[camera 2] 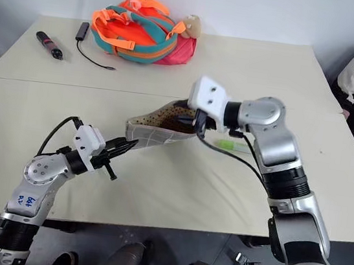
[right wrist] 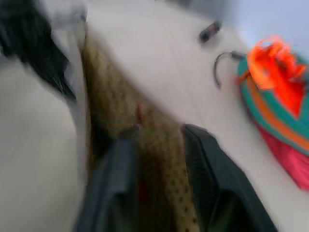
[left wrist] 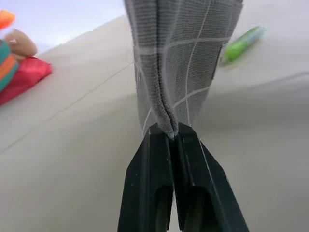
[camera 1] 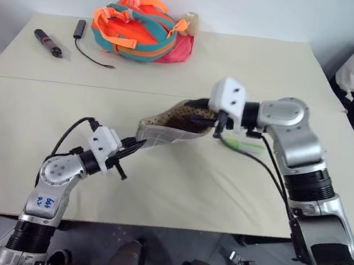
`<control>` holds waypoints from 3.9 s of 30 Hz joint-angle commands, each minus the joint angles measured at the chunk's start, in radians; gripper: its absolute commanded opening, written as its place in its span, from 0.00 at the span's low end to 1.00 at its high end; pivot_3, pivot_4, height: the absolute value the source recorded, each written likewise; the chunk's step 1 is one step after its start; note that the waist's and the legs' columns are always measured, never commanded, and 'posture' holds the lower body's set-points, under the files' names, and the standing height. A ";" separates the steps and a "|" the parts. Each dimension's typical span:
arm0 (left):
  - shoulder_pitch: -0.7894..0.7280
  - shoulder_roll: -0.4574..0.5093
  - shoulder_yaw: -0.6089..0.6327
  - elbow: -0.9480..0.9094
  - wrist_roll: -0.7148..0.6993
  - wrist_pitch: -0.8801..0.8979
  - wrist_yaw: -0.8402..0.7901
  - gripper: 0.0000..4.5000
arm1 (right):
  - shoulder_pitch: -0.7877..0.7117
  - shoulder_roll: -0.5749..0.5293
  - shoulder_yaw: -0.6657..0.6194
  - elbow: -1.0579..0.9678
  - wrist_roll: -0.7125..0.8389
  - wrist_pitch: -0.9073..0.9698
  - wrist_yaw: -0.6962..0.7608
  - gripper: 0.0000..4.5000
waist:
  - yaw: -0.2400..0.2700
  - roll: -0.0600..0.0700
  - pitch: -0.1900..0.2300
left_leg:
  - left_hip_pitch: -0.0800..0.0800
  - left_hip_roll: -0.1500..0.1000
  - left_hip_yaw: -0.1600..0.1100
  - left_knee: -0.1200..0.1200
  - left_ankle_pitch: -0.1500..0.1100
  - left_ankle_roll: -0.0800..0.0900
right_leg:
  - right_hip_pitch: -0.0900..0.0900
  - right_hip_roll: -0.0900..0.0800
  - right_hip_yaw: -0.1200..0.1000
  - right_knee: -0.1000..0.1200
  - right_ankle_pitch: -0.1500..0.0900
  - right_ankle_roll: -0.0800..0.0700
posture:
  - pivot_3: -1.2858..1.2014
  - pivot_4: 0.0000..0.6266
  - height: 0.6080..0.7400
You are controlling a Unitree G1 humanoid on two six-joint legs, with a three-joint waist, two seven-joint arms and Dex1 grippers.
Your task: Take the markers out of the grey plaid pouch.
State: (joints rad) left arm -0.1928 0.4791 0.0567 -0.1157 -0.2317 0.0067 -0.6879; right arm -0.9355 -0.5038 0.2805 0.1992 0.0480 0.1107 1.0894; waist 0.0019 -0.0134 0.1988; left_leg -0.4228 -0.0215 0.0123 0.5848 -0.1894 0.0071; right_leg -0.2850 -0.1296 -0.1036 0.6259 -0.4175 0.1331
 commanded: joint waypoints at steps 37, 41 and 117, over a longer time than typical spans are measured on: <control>0.094 -0.046 0.036 -0.075 -0.315 0.315 -0.110 0.00 | -0.051 0.045 0.234 0.213 -0.375 -0.258 0.002 0.33 | -0.005 -0.001 0.000 | 0.000 0.001 0.000 0.002 0.000 0.000 | 0.001 0.001 0.001 -0.002 0.000 0.000 | 0.52 0.24 1.00; 0.096 -0.052 0.031 -0.081 -0.316 0.326 -0.111 0.00 | -0.050 0.062 0.229 0.224 -0.381 -0.261 -0.009 0.33 | -0.006 -0.001 0.000 | 0.001 0.001 0.000 0.002 0.000 0.000 | 0.001 0.001 0.001 -0.002 0.000 0.000 | 0.52 0.24 1.00; 0.005 0.137 0.260 0.123 -0.112 -0.012 -0.022 0.00 | -0.008 -0.113 -0.180 0.055 0.113 0.050 0.118 0.14 | -0.004 -0.002 0.001 | 0.009 0.002 0.000 -0.005 -0.003 -0.003 | 0.011 0.002 -0.001 -0.012 -0.001 -0.001 | 0.52 0.24 1.00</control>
State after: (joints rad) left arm -0.1723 0.6025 0.2802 0.0080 -0.3595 0.0410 -0.7213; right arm -0.9294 -0.6088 0.1339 0.2443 0.1647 0.1967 1.2357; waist -0.0016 -0.0159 0.1997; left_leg -0.4136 -0.0191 0.0123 0.5801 -0.1924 0.0045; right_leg -0.2738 -0.1280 -0.1046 0.6141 -0.4181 0.1318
